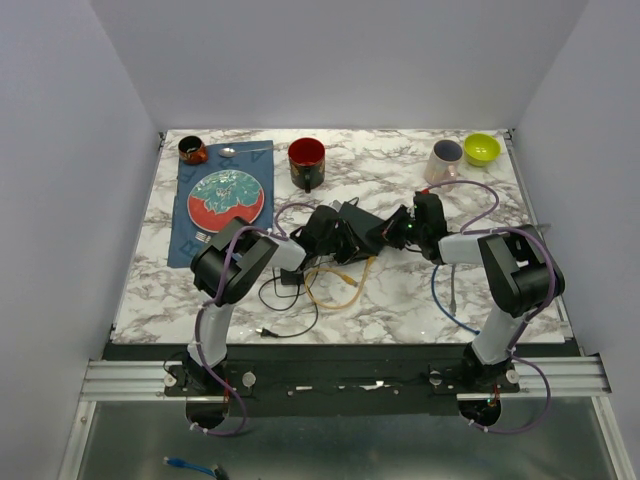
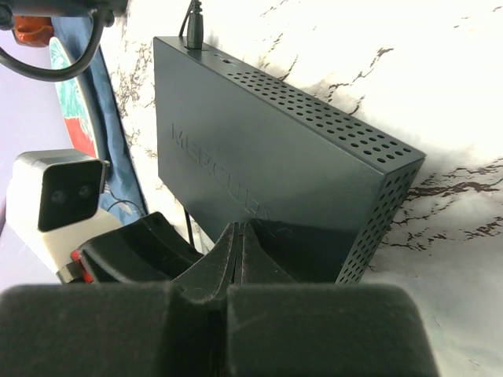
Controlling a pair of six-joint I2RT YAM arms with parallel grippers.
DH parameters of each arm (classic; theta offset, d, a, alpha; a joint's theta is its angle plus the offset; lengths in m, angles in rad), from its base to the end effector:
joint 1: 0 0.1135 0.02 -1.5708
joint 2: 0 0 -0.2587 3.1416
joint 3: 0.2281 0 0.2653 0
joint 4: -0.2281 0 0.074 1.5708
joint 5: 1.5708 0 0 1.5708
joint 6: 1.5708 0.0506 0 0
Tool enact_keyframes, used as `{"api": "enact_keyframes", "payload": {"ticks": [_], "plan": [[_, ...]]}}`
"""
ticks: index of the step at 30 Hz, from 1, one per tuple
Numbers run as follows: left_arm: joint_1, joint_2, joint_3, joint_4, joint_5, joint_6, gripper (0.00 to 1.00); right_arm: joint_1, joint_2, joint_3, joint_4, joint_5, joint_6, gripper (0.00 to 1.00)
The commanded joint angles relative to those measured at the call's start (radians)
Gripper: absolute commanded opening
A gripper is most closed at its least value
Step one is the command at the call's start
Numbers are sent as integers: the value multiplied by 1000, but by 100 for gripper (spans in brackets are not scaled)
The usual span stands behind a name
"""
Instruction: Pull the plug from the switch port
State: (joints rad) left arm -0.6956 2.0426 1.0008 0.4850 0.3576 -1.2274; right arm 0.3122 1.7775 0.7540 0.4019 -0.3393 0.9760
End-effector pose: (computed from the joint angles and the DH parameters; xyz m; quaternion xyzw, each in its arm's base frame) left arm 0.3133 -0.2846 0.0870 -0.1427 0.8527 -0.4808 0.1459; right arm 0.3353 0.1259 0.1064 0.2127 0.8540 0.3906 0.2700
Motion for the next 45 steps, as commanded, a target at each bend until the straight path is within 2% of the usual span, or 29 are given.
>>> {"api": "enact_keyframes", "payload": {"ticks": [1,9,15,29,35,45], "plan": [[-5,36,12,4,4,-12,26,-5,43,-25,-90,28,-33,1],[-5,47,4,24,15,-26,19,-5,42,-25,-90,29,-36,1],[-5,57,-7,63,26,-46,0,-5,17,-33,-100,49,-43,1],[2,79,-41,127,32,-76,0,40,-312,-10,-385,263,-198,1],[4,85,-37,135,34,-81,0,50,-345,-70,-399,283,-220,1],[4,83,-28,125,34,-80,0,70,-305,-90,-387,264,-215,1]]}}
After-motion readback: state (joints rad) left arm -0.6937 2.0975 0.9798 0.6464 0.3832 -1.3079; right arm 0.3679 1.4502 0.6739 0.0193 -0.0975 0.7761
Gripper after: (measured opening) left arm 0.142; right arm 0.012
